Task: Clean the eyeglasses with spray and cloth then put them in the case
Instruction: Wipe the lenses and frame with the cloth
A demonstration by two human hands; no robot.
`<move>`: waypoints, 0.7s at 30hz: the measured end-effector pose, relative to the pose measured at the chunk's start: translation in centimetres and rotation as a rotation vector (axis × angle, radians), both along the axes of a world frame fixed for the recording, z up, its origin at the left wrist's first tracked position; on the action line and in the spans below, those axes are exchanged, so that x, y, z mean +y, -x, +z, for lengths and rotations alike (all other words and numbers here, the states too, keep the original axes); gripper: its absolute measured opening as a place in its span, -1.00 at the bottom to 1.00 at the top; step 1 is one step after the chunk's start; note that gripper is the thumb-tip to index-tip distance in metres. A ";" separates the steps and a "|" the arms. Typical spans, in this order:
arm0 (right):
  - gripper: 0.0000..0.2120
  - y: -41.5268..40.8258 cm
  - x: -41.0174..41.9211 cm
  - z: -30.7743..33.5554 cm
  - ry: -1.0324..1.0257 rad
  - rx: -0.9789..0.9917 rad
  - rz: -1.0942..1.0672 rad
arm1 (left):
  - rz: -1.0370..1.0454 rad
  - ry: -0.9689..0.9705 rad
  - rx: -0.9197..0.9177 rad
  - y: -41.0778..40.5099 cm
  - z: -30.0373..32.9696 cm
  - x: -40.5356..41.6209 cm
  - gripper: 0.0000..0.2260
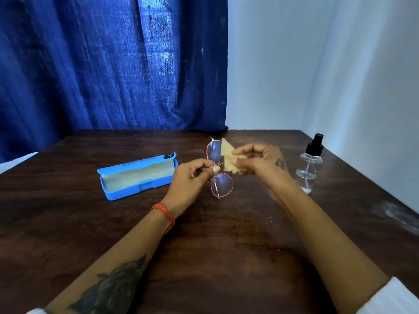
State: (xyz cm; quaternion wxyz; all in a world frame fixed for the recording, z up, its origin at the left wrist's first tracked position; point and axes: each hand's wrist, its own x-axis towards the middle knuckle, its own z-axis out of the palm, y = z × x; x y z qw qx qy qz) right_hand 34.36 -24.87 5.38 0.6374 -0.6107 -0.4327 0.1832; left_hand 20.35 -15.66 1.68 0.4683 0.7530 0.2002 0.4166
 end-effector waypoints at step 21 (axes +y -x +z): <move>-0.75 2.0 0.1 -0.8 -0.177 -1.448 -0.049 | 0.095 0.001 0.006 0.0 0.3 -0.5 -0.92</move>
